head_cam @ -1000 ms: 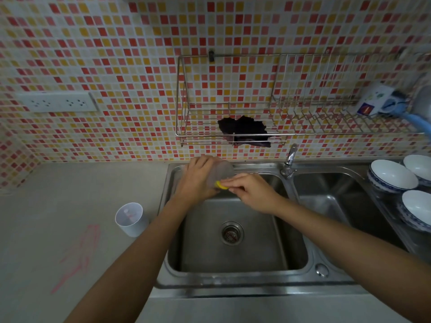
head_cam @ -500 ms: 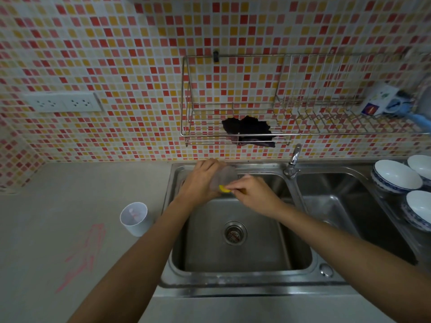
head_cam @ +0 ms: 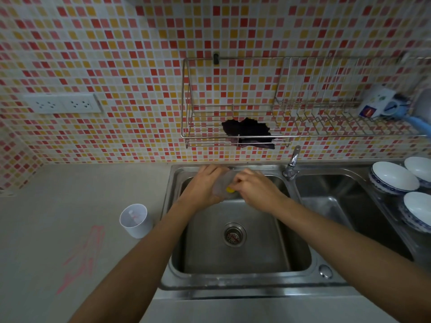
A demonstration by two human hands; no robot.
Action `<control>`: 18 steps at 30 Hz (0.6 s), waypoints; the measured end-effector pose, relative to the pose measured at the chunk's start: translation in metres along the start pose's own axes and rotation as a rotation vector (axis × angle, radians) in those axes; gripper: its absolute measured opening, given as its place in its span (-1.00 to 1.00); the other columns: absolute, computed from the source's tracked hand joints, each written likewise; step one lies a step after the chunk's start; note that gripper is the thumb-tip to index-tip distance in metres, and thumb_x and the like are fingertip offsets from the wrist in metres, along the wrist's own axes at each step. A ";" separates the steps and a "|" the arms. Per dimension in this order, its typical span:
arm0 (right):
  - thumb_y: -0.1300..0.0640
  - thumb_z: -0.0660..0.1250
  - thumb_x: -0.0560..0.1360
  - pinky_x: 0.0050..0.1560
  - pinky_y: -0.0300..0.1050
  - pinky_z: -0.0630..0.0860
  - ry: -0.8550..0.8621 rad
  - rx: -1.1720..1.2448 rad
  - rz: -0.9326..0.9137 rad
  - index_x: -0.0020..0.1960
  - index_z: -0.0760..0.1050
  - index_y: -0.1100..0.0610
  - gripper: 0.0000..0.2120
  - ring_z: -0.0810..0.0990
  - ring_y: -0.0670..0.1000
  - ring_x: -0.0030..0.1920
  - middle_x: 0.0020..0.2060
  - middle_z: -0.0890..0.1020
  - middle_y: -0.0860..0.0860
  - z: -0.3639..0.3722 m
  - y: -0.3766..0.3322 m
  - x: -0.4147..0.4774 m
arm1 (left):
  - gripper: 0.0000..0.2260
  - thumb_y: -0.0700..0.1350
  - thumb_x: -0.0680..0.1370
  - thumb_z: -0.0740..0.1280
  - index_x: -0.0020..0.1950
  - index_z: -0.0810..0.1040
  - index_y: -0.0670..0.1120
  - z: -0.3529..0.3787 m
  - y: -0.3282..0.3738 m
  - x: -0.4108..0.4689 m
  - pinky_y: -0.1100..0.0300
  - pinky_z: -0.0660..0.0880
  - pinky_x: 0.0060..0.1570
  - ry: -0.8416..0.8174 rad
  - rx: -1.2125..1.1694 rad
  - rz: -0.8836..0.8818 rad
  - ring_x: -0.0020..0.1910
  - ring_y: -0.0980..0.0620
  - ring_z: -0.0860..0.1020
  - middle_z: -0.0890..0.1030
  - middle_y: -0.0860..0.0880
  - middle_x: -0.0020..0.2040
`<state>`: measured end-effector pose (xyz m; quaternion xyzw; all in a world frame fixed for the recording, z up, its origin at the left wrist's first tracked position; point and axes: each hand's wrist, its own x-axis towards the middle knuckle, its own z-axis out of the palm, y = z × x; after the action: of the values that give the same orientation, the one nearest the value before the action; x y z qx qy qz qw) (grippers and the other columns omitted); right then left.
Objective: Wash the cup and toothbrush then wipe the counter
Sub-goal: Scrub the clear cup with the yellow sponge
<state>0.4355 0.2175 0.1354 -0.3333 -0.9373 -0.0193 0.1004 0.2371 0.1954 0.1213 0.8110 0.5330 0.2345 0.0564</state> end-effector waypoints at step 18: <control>0.31 0.50 0.34 -0.14 0.00 0.59 0.165 -0.087 -0.051 0.14 0.59 0.10 -0.61 0.47 0.09 0.04 0.03 0.58 0.03 0.011 0.009 -0.005 | -0.22 -0.08 0.28 0.57 0.43 0.30 -0.09 -0.009 -0.005 0.011 0.00 0.34 0.36 -0.089 -0.170 -0.114 0.33 -0.03 0.35 0.41 -0.06 0.33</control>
<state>0.4429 0.2225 0.1229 -0.3108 -0.9322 -0.0900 0.1622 0.2325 0.2064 0.1307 0.7813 0.5534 0.2392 0.1619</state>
